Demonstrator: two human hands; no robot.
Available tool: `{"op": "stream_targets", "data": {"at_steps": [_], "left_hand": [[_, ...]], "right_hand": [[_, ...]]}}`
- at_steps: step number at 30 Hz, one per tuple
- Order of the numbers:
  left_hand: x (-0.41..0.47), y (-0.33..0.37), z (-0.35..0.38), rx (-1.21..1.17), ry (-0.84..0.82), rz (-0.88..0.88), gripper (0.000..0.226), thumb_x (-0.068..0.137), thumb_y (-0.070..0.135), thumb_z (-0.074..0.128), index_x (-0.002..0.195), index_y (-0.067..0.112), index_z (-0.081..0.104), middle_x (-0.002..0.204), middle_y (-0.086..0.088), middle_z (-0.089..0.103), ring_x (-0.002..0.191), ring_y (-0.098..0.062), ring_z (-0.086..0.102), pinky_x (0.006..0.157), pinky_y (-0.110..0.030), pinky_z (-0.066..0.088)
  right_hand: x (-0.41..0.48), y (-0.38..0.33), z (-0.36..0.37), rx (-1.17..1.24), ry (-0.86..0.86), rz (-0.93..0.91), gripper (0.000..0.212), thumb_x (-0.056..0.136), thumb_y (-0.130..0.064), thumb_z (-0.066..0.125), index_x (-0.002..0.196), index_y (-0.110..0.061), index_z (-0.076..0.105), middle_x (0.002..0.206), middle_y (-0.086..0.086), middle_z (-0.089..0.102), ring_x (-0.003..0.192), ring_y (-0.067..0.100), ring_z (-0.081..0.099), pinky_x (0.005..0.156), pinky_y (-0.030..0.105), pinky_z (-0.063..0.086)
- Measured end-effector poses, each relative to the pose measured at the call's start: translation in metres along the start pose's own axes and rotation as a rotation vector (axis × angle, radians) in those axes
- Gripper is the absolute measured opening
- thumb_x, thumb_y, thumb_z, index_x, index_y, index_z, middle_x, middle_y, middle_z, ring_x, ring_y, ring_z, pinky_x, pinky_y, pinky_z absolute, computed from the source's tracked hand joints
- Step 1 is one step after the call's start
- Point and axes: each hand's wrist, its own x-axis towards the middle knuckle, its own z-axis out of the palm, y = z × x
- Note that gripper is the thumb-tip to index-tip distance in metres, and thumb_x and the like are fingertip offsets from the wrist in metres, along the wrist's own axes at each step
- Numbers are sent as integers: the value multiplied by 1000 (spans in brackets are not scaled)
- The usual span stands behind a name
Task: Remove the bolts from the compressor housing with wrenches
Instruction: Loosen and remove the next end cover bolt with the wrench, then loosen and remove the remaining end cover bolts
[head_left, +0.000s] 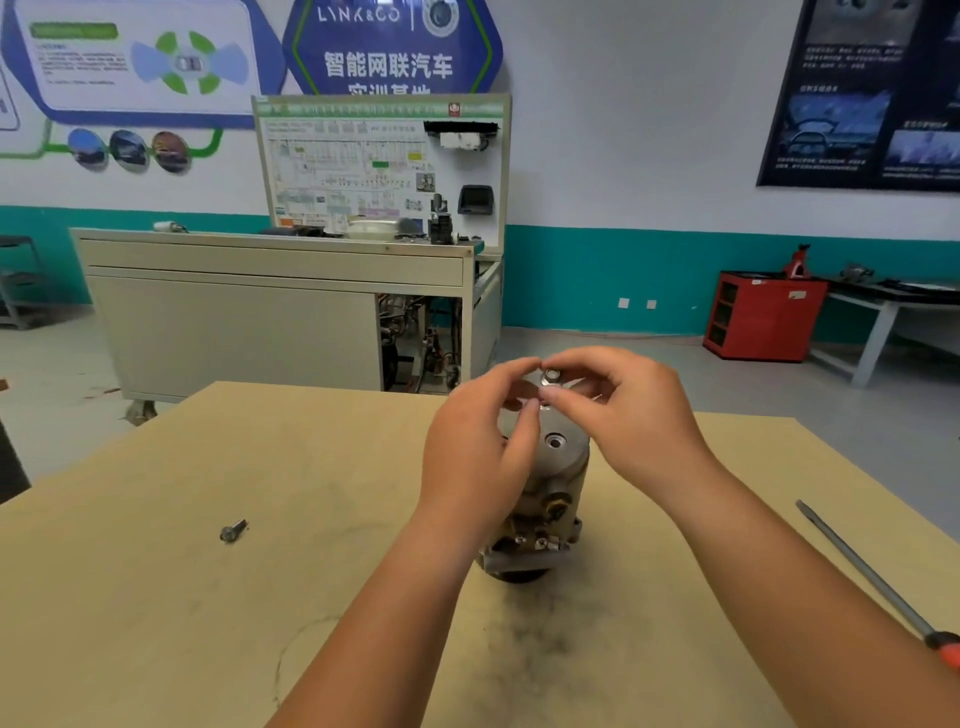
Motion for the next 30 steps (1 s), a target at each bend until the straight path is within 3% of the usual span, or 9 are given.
{"op": "stream_targets", "data": {"at_steps": [3, 6, 8, 13, 15, 18, 21, 26, 30], "left_hand": [[-18, -1, -28, -162, 100, -6, 26, 88, 24, 57, 112, 34, 60, 95, 18, 68, 92, 2, 62, 76, -10, 46], [-50, -22, -64, -134, 200, -66, 16, 86, 33, 58, 100, 39, 61, 96, 24, 67, 89, 1, 64, 72, -10, 46], [-73, -42, -88, -104, 283, -150, 12, 84, 25, 63, 89, 35, 65, 88, 23, 69, 84, 1, 64, 69, -7, 45], [-112, -112, -135, 0, 337, -396, 33, 82, -6, 67, 83, 27, 68, 81, 15, 72, 75, -1, 66, 64, -8, 47], [-117, -141, -146, 109, 260, -491, 36, 83, -5, 66, 85, 32, 66, 83, 15, 72, 74, 2, 64, 61, -8, 44], [-120, -179, -155, 415, -21, -582, 35, 85, 5, 61, 105, 35, 64, 98, 27, 64, 75, 4, 57, 61, -9, 39], [-119, -203, -161, 596, -230, -625, 45, 88, 15, 53, 127, 37, 53, 116, 24, 56, 82, 3, 56, 70, -17, 42], [-116, -223, -161, 721, -360, -651, 52, 88, 30, 47, 139, 31, 39, 129, 11, 51, 112, -10, 54, 81, -26, 44], [-118, -229, -158, 788, -416, -667, 49, 86, 36, 46, 134, 27, 41, 126, 7, 50, 115, -14, 51, 81, -28, 46]], "right_hand": [[-15, -29, 18, 135, -20, -27, 30, 81, -14, 70, 91, -41, 64, 92, -19, 64, 82, -4, 61, 70, 6, 47], [-39, -44, 63, 258, -120, -58, 21, 84, -9, 67, 97, -25, 72, 99, -18, 59, 94, -5, 57, 72, 3, 46], [-51, -50, 102, 338, -206, -50, 17, 84, -7, 67, 94, -19, 74, 101, -16, 53, 97, -4, 55, 75, 6, 49], [-54, -52, 209, 342, -393, 20, 14, 84, -14, 67, 98, -13, 70, 96, -13, 50, 86, -1, 61, 75, 8, 50], [-48, -43, 249, 289, -453, 92, 16, 83, -13, 68, 99, -10, 70, 97, -7, 52, 84, 5, 66, 69, 3, 45], [-38, -24, 298, 191, -520, 181, 11, 83, -12, 66, 93, -9, 70, 95, -3, 54, 83, 13, 68, 60, -1, 38], [-27, -7, 329, 101, -548, 198, 11, 82, -14, 66, 92, -12, 72, 101, 4, 64, 86, 15, 65, 71, 13, 46], [-15, 5, 362, 32, -541, 243, 11, 82, -18, 67, 91, -15, 72, 95, 3, 72, 87, 15, 65, 76, 23, 48], [-16, 9, 376, 17, -549, 258, 14, 83, -17, 66, 95, -13, 71, 98, 3, 71, 89, 15, 65, 77, 22, 48]]}}
